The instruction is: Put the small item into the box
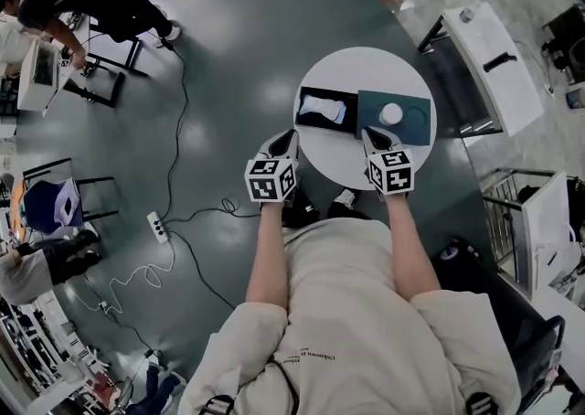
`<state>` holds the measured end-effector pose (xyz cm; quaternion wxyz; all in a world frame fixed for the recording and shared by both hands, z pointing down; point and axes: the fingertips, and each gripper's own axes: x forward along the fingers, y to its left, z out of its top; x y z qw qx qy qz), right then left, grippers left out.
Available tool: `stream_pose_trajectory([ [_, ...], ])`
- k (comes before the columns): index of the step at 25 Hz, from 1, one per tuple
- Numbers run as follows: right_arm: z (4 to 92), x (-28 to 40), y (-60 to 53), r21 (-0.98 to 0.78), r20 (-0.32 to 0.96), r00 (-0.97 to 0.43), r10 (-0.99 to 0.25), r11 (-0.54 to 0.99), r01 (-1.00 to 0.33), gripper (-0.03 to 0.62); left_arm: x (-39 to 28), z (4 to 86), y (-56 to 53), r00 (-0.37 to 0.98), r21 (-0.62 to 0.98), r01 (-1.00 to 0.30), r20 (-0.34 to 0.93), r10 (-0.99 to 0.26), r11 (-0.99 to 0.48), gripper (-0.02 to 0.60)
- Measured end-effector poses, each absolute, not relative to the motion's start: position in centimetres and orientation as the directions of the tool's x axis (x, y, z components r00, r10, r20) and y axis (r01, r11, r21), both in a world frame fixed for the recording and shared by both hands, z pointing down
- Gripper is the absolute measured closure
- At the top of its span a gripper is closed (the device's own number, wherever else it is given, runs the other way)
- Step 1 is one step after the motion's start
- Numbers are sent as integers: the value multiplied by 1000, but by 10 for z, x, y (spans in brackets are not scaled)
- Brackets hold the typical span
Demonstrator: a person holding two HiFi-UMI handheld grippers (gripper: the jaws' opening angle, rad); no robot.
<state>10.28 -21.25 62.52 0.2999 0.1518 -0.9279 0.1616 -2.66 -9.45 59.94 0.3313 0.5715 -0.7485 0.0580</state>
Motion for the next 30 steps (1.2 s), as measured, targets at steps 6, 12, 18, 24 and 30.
stream_pose_trajectory([
  [6, 621, 107, -216, -191, 601, -772, -207, 901, -390, 559, -21, 600, -98, -115, 292, -898, 565, -817, 328, 559],
  [12, 625, 108, -214, -180, 607, -768, -205, 906, -384, 559, -22, 600, -97, -119, 295, -895, 564, -817, 334, 560],
  [18, 620, 110, -220, -174, 598, -771, -220, 903, -392, 559, -21, 595, -100, -121, 288, -899, 557, -822, 328, 560],
  [24, 617, 108, -216, -173, 599, -771, -215, 906, -387, 559, -19, 591, -101, -109, 285, -907, 553, -826, 310, 560],
  [30, 616, 110, -219, -189, 600, -770, -217, 897, -400, 559, -14, 591, -106, -94, 288, -910, 555, -826, 298, 559],
])
